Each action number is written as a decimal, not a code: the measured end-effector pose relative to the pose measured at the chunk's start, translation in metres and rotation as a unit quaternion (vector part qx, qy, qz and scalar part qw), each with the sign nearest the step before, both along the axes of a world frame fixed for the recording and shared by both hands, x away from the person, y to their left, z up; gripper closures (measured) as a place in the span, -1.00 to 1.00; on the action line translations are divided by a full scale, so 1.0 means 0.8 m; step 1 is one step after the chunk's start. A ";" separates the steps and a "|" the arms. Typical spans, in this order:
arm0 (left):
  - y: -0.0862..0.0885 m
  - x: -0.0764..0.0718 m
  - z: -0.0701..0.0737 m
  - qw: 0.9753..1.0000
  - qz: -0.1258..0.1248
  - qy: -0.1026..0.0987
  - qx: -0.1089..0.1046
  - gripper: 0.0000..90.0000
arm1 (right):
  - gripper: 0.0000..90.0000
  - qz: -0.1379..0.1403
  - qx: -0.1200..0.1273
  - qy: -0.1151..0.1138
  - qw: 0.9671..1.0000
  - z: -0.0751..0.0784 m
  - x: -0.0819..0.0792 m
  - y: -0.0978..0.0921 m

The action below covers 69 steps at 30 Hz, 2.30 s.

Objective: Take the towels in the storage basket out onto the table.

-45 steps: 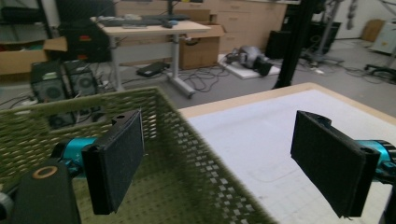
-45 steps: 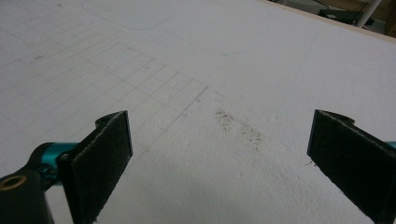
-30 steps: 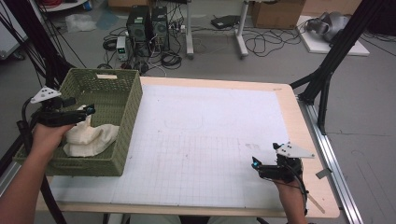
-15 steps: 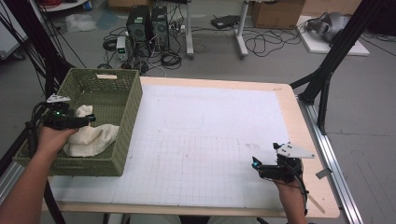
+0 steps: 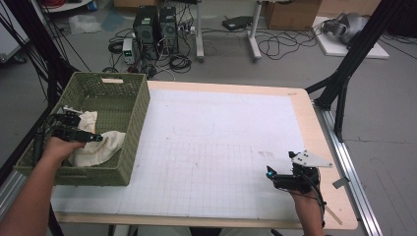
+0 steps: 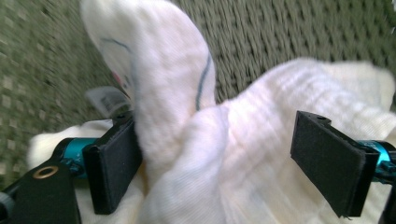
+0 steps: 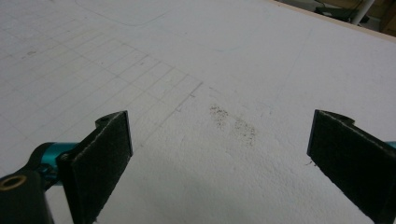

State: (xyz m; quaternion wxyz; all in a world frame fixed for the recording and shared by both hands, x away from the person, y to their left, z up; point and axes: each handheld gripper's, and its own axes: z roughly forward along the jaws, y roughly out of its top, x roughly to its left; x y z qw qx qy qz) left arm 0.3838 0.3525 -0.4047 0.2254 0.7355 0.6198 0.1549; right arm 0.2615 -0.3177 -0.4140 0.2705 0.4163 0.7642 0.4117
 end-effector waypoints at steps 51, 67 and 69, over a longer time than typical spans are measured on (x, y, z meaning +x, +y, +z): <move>0.026 -0.043 0.072 0.948 0.070 -0.294 -0.100 0.78 | -0.87 -0.005 0.032 0.008 0.999 0.000 0.001 -0.006; 0.000 -0.069 0.134 0.903 0.019 -0.409 -0.131 0.76 | -0.87 0.002 0.041 0.005 0.999 0.002 0.002 -0.002; -0.009 -0.070 0.141 0.900 0.006 -0.417 -0.129 0.76 | -0.87 0.004 0.040 0.004 0.999 0.002 0.002 -0.002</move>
